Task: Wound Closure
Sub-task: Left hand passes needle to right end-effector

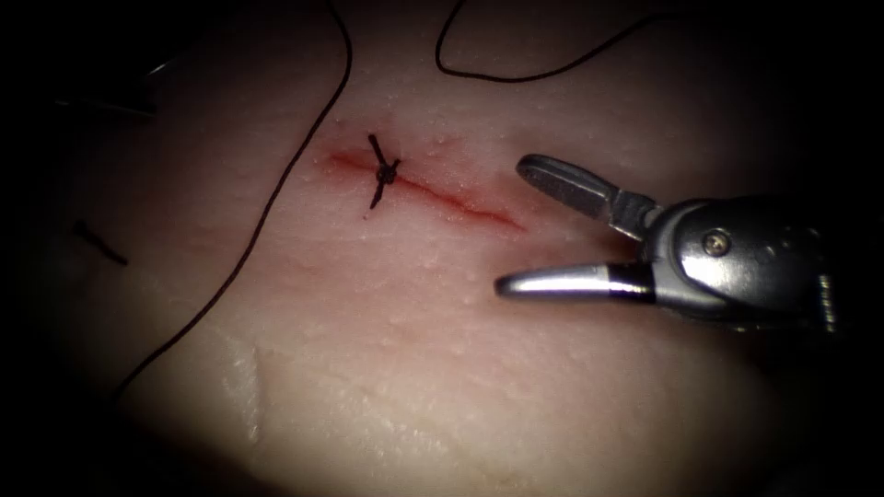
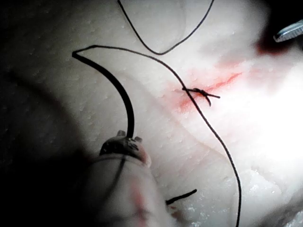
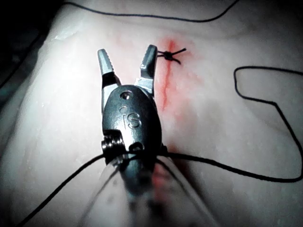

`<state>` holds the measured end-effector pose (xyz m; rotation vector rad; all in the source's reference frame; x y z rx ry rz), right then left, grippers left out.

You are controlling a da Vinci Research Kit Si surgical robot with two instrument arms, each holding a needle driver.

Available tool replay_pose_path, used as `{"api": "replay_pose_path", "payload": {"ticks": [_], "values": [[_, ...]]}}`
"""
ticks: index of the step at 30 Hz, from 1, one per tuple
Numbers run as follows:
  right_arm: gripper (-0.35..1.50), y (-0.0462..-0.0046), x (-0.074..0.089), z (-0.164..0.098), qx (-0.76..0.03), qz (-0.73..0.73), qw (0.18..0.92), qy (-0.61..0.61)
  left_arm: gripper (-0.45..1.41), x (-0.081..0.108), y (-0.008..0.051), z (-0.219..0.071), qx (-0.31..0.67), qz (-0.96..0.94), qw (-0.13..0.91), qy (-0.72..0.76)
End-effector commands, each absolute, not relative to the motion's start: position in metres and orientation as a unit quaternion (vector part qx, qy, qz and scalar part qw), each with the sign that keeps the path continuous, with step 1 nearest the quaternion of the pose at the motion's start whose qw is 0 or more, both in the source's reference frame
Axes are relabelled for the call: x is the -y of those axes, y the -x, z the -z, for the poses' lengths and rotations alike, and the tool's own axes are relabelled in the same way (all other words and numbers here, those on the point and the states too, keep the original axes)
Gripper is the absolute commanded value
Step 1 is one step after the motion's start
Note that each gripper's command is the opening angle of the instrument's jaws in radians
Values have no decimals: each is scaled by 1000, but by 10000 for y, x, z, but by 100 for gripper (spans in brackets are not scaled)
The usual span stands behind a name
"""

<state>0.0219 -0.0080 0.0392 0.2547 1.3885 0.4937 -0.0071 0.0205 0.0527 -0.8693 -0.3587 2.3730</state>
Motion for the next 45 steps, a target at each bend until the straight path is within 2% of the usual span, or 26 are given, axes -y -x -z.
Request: {"api": "replay_pose_path", "payload": {"ticks": [1, 17, 23, 29, 31, 36, 45], "values": [[118, -220, 83, -393, -633, -233, 728, -120, -45, -198, 82, -526, 131, -889, 288, 330], [111, -179, 87, -352, -632, -295, 692, -186, -45, -152, 191, -460, 103, -885, 255, 376], [109, -171, 84, -352, -607, -356, 677, -216, -45, -132, 232, -476, 72, -893, 242, 373], [109, -172, 81, -360, -590, -407, 655, -238, -45, -130, 247, -481, 30, -893, 231, 386], [111, -178, 78, -363, -584, -430, 641, -252, -45, -129, 254, -481, -15, -896, 221, 386], [113, -192, 79, -367, -575, -453, 627, -265, -45, -122, 260, -482, -54, -902, 204, 378], [118, -203, 75, -376, -543, -481, 634, -270, -45, -105, 262, -482, -127, -921, 160, 333]]}}
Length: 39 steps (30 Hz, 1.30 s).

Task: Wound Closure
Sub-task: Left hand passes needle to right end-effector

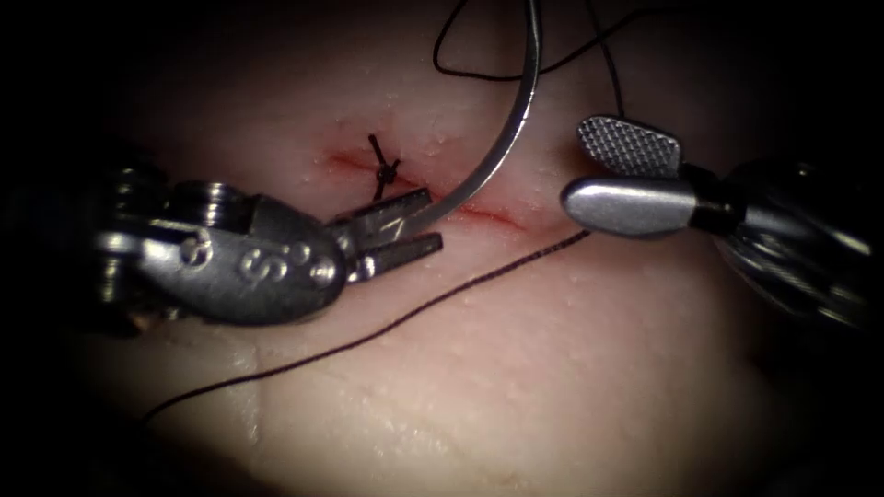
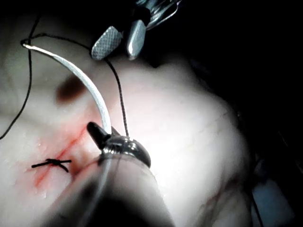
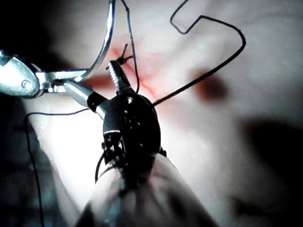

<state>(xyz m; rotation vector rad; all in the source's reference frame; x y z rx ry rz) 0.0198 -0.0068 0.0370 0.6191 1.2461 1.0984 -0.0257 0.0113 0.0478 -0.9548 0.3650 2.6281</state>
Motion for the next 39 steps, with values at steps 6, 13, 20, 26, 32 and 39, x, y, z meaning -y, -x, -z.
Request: {"api": "replay_pose_path", "payload": {"ticks": [6, 13, 20, 26, 32, 39], "values": [[125, -204, 77, -384, -533, -496, 628, -275, -45, -100, 264, -479, -147, -925, 137, 322], [128, -211, 64, -390, -511, -518, 626, -279, -45, -92, 269, -473, -168, -930, 108, 307], [123, -218, 61, -391, -500, -528, 623, -287, -45, -91, 269, -472, -193, -935, 87, 285], [109, -232, 55, -391, -483, -537, 631, -283, -45, -90, 268, -472, -230, -940, 50, 247], [99, -234, 47, -389, -461, -563, 634, -262, -45, -90, 266, -471, -260, -941, 34, 215], [54, -236, 46, -388, -454, -570, 635, -256, -45, -96, 264, -469, -285, -938, 24, 195]]}}
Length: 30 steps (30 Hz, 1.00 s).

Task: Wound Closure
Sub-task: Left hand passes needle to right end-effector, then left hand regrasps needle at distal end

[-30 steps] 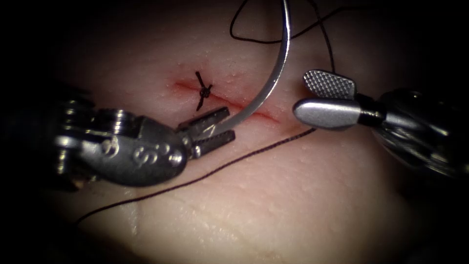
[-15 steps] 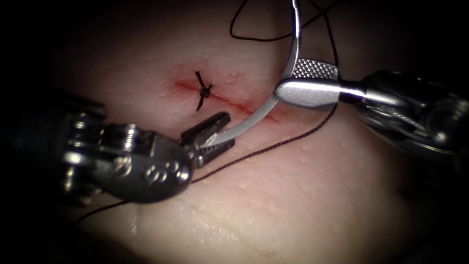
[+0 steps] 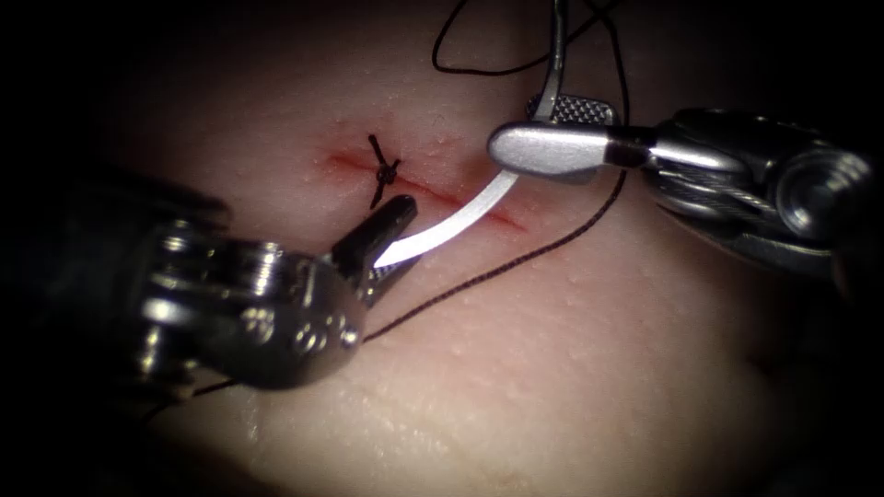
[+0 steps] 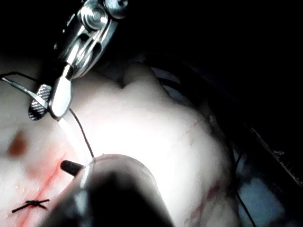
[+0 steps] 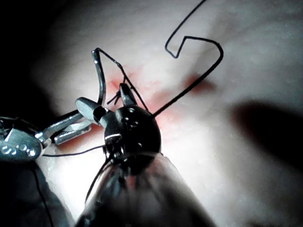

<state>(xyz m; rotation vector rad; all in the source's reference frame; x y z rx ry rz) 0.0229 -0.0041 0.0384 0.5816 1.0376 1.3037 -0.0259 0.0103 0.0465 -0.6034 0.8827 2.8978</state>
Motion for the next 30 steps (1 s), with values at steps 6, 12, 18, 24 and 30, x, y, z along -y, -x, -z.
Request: {"api": "replay_pose_path", "payload": {"ticks": [6, 12, 18, 24, 30], "values": [[10, -243, 44, -388, -453, -574, 634, -252, -45, -95, 264, -468, -288, -938, 17, 192], [-35, -244, 43, -389, -444, -581, 637, -244, -45, -94, 263, -466, -289, -938, 15, 191], [-35, -232, 37, -390, -435, -583, 652, -214, 71, -97, 262, -465, -279, -935, 39, 214], [-35, -218, 37, -390, -438, -575, 660, -206, 98, -91, 266, -460, -174, -926, 96, 320], [-35, -215, 40, -389, -462, -523, 687, -203, 101, -88, 268, -449, -51, -915, 132, 378]]}}
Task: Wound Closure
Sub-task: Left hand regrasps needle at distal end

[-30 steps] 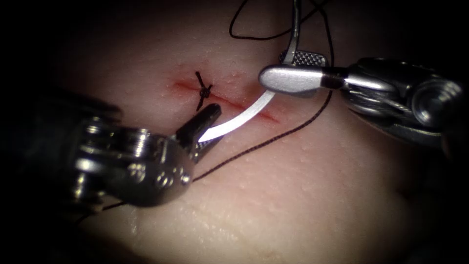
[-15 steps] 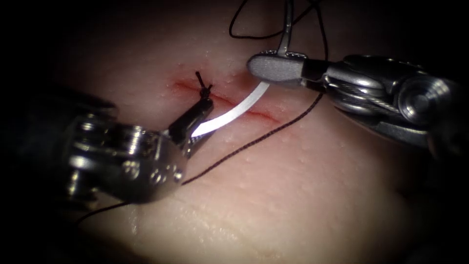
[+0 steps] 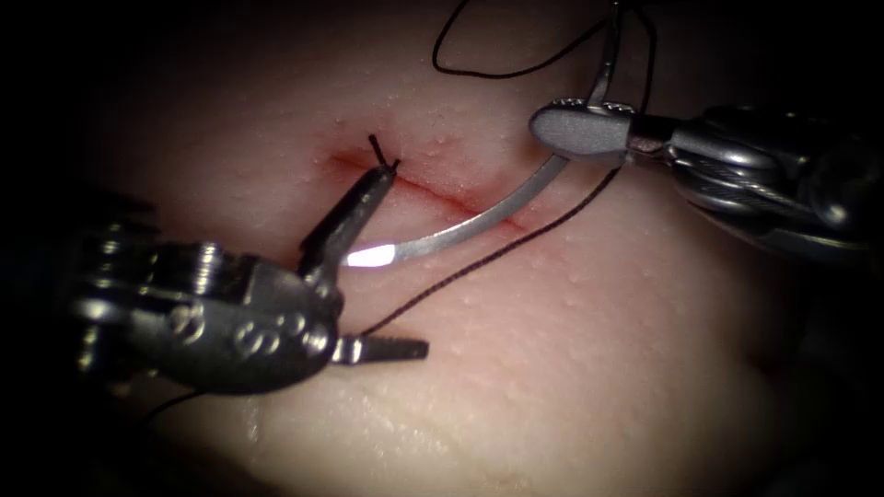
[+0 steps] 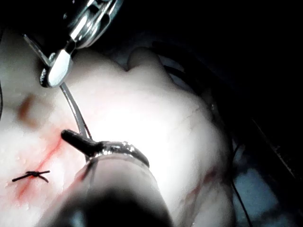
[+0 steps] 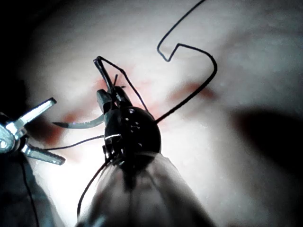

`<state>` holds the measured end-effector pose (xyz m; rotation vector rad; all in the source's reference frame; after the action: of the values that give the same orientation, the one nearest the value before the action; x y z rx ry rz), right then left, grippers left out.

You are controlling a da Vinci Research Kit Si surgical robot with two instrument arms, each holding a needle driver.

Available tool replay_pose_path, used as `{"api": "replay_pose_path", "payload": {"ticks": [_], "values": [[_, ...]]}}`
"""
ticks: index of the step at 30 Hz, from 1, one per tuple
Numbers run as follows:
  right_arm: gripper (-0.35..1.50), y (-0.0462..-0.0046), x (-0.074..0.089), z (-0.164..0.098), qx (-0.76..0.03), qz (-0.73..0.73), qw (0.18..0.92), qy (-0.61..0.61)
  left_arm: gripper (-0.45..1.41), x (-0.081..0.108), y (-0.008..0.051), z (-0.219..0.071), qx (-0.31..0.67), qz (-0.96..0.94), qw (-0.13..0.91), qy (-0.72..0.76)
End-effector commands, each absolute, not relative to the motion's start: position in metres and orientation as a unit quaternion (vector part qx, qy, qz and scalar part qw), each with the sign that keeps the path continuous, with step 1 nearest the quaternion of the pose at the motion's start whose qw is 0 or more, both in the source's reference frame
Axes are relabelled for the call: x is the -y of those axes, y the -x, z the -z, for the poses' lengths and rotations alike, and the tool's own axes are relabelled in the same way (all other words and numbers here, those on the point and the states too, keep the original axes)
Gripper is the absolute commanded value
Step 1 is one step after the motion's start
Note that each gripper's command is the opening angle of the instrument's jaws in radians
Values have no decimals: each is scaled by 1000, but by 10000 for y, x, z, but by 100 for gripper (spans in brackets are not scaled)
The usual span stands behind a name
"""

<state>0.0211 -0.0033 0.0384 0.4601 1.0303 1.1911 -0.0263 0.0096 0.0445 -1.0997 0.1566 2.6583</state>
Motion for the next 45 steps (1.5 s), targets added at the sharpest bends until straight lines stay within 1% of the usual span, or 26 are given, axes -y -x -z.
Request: {"api": "replay_pose_path", "payload": {"ticks": [1, 2, 4, 7, 11, 13, 14, 18, 21, 29, 39, 45], "values": [[-35, -214, 41, -388, -476, -497, 697, -201, 101, -90, 268, -446, -24, -911, 143, 387], [-35, -214, 42, -388, -485, -477, 705, -201, 101, -91, 267, -444, -6, -907, 151, 394], [-35, -211, 46, -386, -510, -426, 720, -201, 94, -101, 266, -437, 47, -891, 174, 418], [-35, -204, 46, -385, -516, -412, 722, -208, 94, -115, 265, -432, 84, -878, 184, 433], [-35, -193, 46, -384, -527, -406, 716, -213, 96, -132, 264, -428, 132, -861, 201, 447], [-35, -187, 47, -383, -536, -397, 712, -218, 91, -138, 266, -428, 190, -841, 215, 459], [-35, -186, 49, -381, -545, -386, 710, -222, 88, -137, 270, -430, 235, -823, 218, 469], [-35, -188, 48, -379, -583, -343, 701, -227, 84, -135, 279, -435, 309, -792, 221, 478], [-35, -190, 47, -377, -614, -294, 698, -222, 84, -138, 285, -442, 341, -776, 218, 484], [-35, -196, 50, -373, -651, -228, 693, -208, 86, -148, 293, -464, 369, -766, 241, 467], [-35, -209, 46, -364, -676, -187, 686, -194, 88, -132, 299, -483, 405, -769, 232, 437], [-35, -219, 49, -361, -686, -168, 682, -187, 78, -135, 298, -485, 428, -758, 231, 434]]}}
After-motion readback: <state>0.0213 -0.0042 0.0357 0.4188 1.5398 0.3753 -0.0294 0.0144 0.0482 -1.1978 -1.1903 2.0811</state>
